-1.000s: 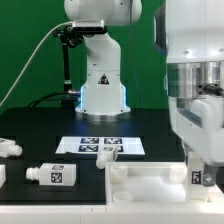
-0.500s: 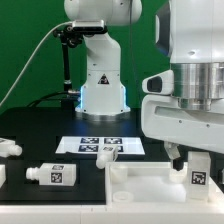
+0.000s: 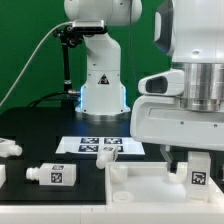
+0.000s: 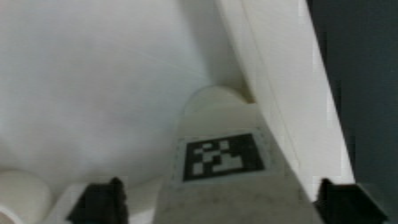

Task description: Assemble one leg

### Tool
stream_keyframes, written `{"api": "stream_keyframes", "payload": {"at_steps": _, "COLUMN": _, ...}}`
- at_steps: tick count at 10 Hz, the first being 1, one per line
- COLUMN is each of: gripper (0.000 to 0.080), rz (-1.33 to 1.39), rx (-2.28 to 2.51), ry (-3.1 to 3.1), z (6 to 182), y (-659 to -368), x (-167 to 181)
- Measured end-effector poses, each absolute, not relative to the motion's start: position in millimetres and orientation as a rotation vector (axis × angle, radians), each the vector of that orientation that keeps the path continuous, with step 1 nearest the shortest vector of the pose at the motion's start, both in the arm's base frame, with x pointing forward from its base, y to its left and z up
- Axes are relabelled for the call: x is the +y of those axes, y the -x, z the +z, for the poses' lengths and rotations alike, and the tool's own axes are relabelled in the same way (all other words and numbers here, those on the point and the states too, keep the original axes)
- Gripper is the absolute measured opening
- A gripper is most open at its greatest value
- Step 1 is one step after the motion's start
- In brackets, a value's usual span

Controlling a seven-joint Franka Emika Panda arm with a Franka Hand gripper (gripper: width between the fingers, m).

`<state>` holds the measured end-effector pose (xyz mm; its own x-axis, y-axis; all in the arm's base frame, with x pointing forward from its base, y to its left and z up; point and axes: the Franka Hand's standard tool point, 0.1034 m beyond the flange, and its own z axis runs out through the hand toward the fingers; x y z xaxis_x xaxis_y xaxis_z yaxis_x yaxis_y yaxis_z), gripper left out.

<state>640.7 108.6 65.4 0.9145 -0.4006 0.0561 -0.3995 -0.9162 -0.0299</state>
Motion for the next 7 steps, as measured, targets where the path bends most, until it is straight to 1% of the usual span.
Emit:
{"api": "stream_keyframes", "payload": {"at_steps": 1, "gripper": 0.0400, "rz": -0.095, "rx": 0.641, "ry": 3.056, "z": 65.4, "y": -640.7, "x": 108.5}}
{"api": "stream_keyframes", "payload": {"at_steps": 2, "gripper": 0.0278, "rz": -0.095, "rx": 0.701, "ry": 3.041, "z": 65.4, "y": -640.7, "x": 108.5}}
{"api": "stream_keyframes", "payload": {"at_steps": 5, "gripper": 0.0281, "rz": -0.087, "rx": 1.068, "ry": 2.925, "z": 64.9, "y": -640.1, "x": 108.5}}
{"api": "stream_keyframes", "payload": {"at_steps": 7, "gripper": 0.0281, "rz": -0.042, "rx": 1.534, "ry": 2.729, "z": 64.0, "y": -640.3, "x": 109.5}}
